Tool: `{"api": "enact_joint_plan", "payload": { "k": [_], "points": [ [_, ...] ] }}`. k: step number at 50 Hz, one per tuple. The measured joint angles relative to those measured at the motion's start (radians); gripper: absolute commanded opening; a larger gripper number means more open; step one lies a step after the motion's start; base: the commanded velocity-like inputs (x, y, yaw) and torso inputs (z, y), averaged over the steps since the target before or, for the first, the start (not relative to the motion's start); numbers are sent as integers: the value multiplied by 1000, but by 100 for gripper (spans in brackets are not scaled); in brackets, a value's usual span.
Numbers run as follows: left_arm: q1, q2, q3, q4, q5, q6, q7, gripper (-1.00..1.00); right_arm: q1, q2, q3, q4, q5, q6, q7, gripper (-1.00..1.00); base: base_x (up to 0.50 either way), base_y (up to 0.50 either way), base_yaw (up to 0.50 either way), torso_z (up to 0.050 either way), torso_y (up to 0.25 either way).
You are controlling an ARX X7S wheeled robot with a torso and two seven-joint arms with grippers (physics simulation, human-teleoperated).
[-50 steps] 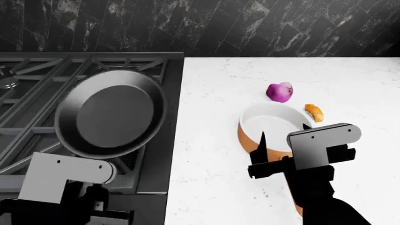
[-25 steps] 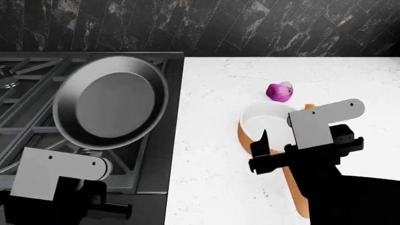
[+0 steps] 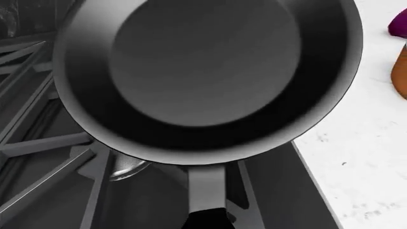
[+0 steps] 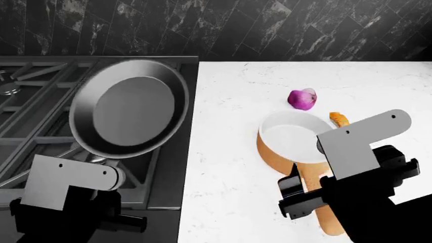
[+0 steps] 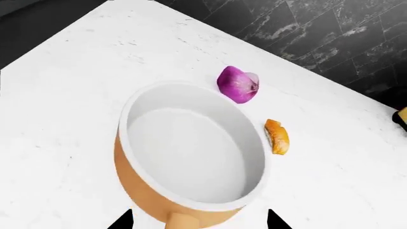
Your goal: Place both pans onto different burners. Then place the onion and the sushi on different pans.
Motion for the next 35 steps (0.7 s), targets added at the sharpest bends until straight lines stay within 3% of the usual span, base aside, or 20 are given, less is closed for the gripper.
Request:
{"api": "enact_joint_plan", "payload": {
  "k": [15, 35],
  "points": [
    [1, 20, 0, -26, 30, -3, 62, -100, 108, 161, -280, -90, 33, -234, 12, 100, 0, 0, 0, 0, 1],
    [-8, 42, 19, -45, 49, -21, 70, -100, 69, 173, -344, -2, -78, -362, -189, 100, 0, 0, 0, 0, 2]
  ]
}}
